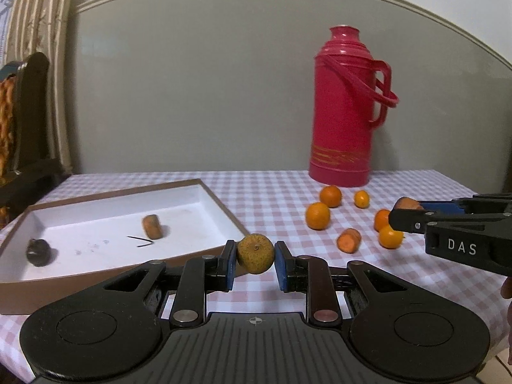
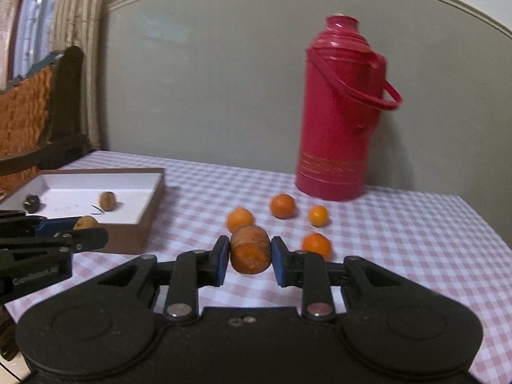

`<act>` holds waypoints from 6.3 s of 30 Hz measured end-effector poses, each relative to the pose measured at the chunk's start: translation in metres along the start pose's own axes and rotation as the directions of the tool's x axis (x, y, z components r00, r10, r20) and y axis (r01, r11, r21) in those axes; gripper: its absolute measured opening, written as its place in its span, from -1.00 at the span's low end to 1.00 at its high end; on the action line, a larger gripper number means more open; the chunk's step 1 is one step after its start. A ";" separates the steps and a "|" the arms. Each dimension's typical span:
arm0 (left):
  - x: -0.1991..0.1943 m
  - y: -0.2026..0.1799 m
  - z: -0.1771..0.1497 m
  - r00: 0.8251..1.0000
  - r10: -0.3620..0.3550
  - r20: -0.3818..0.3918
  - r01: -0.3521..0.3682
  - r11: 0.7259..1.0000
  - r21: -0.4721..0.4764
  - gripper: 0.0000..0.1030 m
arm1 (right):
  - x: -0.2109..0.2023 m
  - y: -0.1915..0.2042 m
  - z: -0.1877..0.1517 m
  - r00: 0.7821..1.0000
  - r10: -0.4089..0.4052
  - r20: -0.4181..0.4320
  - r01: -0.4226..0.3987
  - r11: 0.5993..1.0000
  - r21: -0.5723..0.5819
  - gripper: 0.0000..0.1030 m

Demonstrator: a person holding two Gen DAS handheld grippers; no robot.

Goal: Organize fruits
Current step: 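Carry the yellow-green fruit and orange piece over the box with both tools, then open the left tool to drop the yellow-green fruit while the right tool drops the orange piece, then move both open tools away from the box toward the oranges by the thermos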

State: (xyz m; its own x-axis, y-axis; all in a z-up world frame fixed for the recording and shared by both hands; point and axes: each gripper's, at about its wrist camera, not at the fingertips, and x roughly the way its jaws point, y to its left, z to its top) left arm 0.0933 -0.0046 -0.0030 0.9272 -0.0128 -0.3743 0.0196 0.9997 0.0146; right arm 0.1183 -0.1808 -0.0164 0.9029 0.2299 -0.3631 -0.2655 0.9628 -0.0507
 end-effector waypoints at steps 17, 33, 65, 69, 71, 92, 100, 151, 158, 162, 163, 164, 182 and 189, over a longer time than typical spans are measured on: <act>-0.038 0.051 -0.008 0.993 0.107 0.046 -0.106 0.994 -0.027 -0.51 | -0.002 0.064 0.017 0.980 0.184 0.070 -0.178 0.980 -0.085 -0.62; -0.052 0.111 -0.008 0.971 0.230 0.062 -0.224 0.970 -0.093 -0.50 | 0.004 0.121 0.026 0.954 0.285 0.093 -0.272 0.954 -0.128 -0.62; 0.000 0.186 0.019 0.928 0.367 0.059 -0.354 0.921 -0.161 -0.50 | 0.072 0.154 0.063 0.957 0.276 0.089 -0.265 0.958 -0.112 -0.62; 0.005 0.188 0.020 0.928 0.368 0.059 -0.354 0.921 -0.164 -0.50 | 0.081 0.153 0.067 0.958 0.271 0.088 -0.262 0.959 -0.103 -0.62; 0.009 0.189 0.022 0.928 0.369 0.057 -0.355 0.920 -0.166 -0.50 | 0.086 0.152 0.070 0.959 0.269 0.087 -0.261 0.961 -0.095 -0.62; 0.054 0.233 0.026 0.916 0.400 -0.024 -0.395 0.891 -0.223 -0.50 | 0.149 0.144 0.076 0.973 0.232 -0.013 -0.233 0.971 -0.060 -0.62; 0.055 0.231 0.021 0.880 0.474 0.025 -0.461 0.866 -0.195 1.00 | 0.166 0.140 0.079 0.985 0.171 -0.011 -0.171 0.984 -0.052 0.90; -0.039 0.122 0.008 0.970 0.236 0.064 -0.231 0.969 -0.086 1.00 | 0.024 0.095 0.053 0.978 0.185 0.096 -0.165 0.969 -0.185 0.88; -0.048 0.097 0.006 0.991 0.112 0.076 -0.111 0.994 -0.023 1.00 | -0.006 0.085 0.036 0.982 0.164 0.098 -0.139 0.966 -0.218 0.85; -0.052 0.087 0.005 0.985 0.140 0.097 -0.139 0.990 -0.019 1.00 | -0.018 0.073 0.031 0.985 0.138 0.103 -0.114 0.971 -0.210 0.85; -0.054 0.084 0.005 0.985 0.140 0.101 -0.139 0.990 -0.016 1.00 | -0.020 0.070 0.029 0.986 0.129 0.102 -0.106 0.973 -0.207 0.85; -0.055 0.082 0.005 0.985 0.134 0.106 -0.133 0.991 -0.017 1.00 | -0.022 0.066 0.027 0.987 0.124 0.099 -0.102 0.974 -0.203 0.85; -0.063 0.052 0.000 0.989 0.077 0.123 -0.075 0.997 -0.017 1.00 | -0.053 0.037 0.006 0.995 0.069 0.079 -0.049 0.972 -0.230 0.76; -0.054 0.027 0.000 0.993 0.036 0.112 -0.037 0.999 0.011 1.00 | -0.056 0.020 -0.001 0.998 0.024 0.062 -0.009 0.975 -0.222 0.76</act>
State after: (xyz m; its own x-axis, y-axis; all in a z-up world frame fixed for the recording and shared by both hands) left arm 0.0437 0.0232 0.0179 0.9635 0.0209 -0.2668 -0.0110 0.9992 0.0387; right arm 0.0621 -0.1742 0.0020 0.9157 0.2609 -0.3056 -0.3421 0.9051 -0.2525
